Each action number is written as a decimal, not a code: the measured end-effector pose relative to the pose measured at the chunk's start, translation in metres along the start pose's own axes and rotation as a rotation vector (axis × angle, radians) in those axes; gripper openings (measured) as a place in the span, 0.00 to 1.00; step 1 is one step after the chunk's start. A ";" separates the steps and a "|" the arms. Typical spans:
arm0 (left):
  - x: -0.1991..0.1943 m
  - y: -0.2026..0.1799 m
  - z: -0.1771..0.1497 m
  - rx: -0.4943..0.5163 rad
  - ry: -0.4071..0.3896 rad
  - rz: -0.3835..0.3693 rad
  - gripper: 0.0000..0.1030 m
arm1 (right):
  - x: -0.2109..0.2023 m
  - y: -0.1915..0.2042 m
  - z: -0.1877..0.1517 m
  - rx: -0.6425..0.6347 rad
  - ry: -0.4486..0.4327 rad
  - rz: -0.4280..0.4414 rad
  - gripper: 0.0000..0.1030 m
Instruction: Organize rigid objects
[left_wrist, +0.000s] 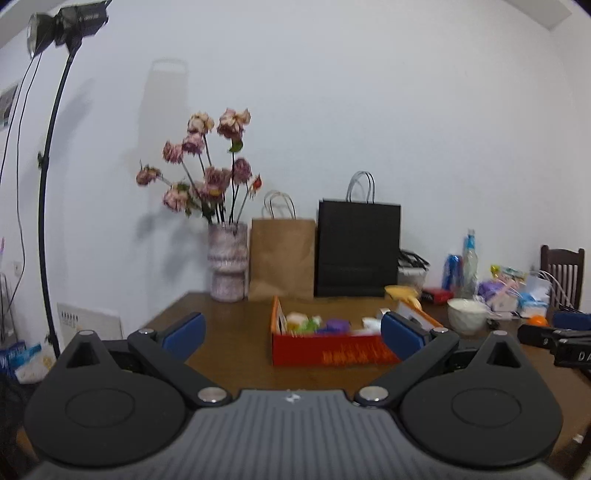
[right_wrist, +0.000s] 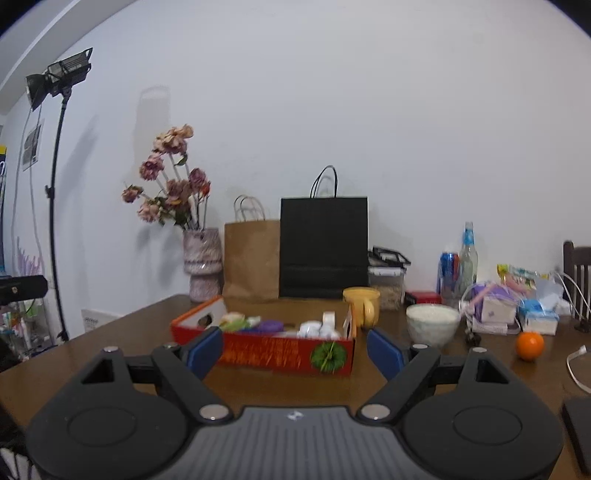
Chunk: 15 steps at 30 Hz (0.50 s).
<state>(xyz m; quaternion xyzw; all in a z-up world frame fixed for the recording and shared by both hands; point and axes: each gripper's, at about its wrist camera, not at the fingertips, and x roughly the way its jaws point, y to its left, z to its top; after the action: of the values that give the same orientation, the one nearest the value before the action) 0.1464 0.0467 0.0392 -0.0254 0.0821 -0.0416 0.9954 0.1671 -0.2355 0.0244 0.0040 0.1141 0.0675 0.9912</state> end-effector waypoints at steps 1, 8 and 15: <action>-0.011 0.000 -0.004 -0.011 0.006 -0.014 1.00 | -0.013 0.004 -0.004 -0.007 0.010 0.003 0.82; -0.091 0.000 -0.040 -0.034 0.035 0.058 1.00 | -0.096 0.030 -0.031 0.036 -0.025 -0.004 0.87; -0.143 -0.008 -0.063 0.001 0.045 0.062 1.00 | -0.153 0.047 -0.059 0.019 -0.031 -0.030 0.89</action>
<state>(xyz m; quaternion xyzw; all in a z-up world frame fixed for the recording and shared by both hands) -0.0053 0.0484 0.0003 -0.0213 0.1052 -0.0113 0.9942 -0.0002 -0.2098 0.0028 0.0127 0.0995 0.0517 0.9936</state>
